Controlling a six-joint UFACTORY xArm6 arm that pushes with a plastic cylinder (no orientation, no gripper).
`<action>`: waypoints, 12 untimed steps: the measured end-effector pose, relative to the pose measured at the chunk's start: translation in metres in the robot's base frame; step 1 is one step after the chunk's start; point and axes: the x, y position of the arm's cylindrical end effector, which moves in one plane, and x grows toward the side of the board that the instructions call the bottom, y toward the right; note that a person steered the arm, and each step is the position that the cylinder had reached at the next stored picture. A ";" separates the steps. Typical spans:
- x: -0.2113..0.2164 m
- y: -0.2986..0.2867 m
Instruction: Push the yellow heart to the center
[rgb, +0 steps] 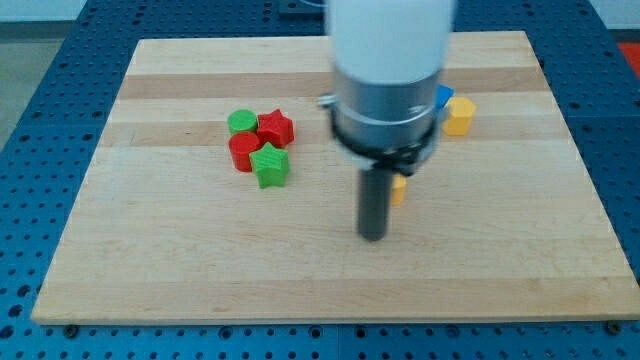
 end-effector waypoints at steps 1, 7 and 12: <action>-0.002 0.010; -0.281 0.007; -0.192 -0.056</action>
